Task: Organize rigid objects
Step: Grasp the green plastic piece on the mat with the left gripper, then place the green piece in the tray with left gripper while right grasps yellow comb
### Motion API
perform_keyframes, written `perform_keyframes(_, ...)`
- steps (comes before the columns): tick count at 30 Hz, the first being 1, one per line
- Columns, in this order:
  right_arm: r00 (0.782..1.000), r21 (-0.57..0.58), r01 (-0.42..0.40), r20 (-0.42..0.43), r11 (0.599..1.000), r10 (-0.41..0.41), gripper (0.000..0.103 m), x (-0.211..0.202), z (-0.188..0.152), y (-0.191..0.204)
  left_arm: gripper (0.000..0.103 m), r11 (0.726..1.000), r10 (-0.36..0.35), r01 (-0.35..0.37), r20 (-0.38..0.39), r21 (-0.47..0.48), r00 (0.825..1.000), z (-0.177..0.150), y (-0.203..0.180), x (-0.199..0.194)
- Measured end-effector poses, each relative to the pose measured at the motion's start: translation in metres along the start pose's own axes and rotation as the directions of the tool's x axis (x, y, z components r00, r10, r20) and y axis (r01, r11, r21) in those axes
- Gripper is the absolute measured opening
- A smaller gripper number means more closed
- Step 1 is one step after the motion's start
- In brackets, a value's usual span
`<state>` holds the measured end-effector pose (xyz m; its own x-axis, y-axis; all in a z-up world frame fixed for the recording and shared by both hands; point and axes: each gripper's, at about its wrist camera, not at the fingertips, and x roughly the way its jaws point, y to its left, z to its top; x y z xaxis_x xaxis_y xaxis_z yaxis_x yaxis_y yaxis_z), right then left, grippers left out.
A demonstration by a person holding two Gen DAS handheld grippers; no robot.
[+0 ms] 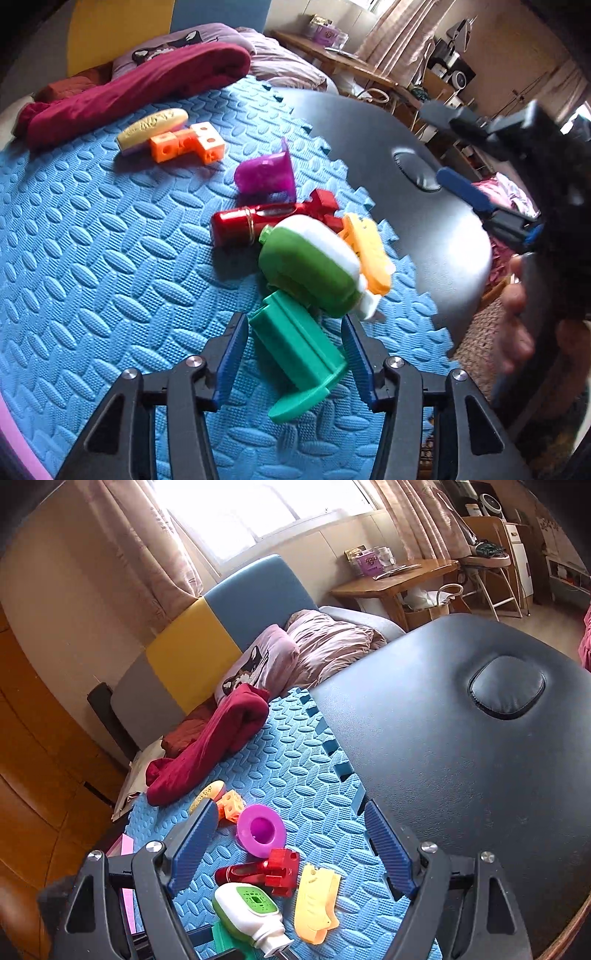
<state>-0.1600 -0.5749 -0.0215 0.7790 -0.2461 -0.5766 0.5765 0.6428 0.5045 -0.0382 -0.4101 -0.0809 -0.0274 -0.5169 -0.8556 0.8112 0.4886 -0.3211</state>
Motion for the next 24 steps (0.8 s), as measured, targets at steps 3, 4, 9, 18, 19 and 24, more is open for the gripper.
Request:
perform_keyframes(3, 1.0, 0.0, 0.0, -0.006, 1.0, 0.0, 0.083, 0.002, 0.0, 0.0, 0.059, 1.0, 0.007, -0.007, 0.022, 0.026, 1.0, -0.007, -0.001, 0.0)
perform_keyframes(4, 1.0, 0.0, -0.003, -0.007, 1.0, 0.003, 0.083, 0.002, 0.0, 0.0, 0.052, 0.999, 0.014, -0.015, 0.021, 0.045, 1.0, -0.009, -0.002, -0.002)
perform_keyframes(9, 1.0, -0.001, -0.003, -0.016, 1.0, 0.003, 0.083, 0.003, -0.001, 0.001, 0.031, 0.996, 0.022, -0.024, 0.028, 0.083, 0.999, -0.022, 0.017, -0.017)
perform_keyframes(18, 0.996, -0.033, -0.014, -0.088, 0.999, 0.011, 0.083, 0.014, -0.004, 0.008, 0.032, 0.994, 0.104, -0.1, 0.135, -0.034, 0.985, -0.053, 0.08, -0.05)
perform_keyframes(19, 0.994, -0.043, -0.025, -0.109, 0.999, 0.021, 0.083, 0.017, -0.005, 0.01, 0.032, 0.995, 0.091, -0.085, 0.141, -0.046, 0.986, -0.057, 0.083, -0.052)
perform_keyframes(24, 0.972, -0.139, -0.065, -0.232, 0.988, 0.032, 0.082, 0.034, -0.02, 0.034, 0.032, 0.992, 0.13, -0.127, 0.174, -0.03, 0.976, -0.066, 0.078, -0.052)
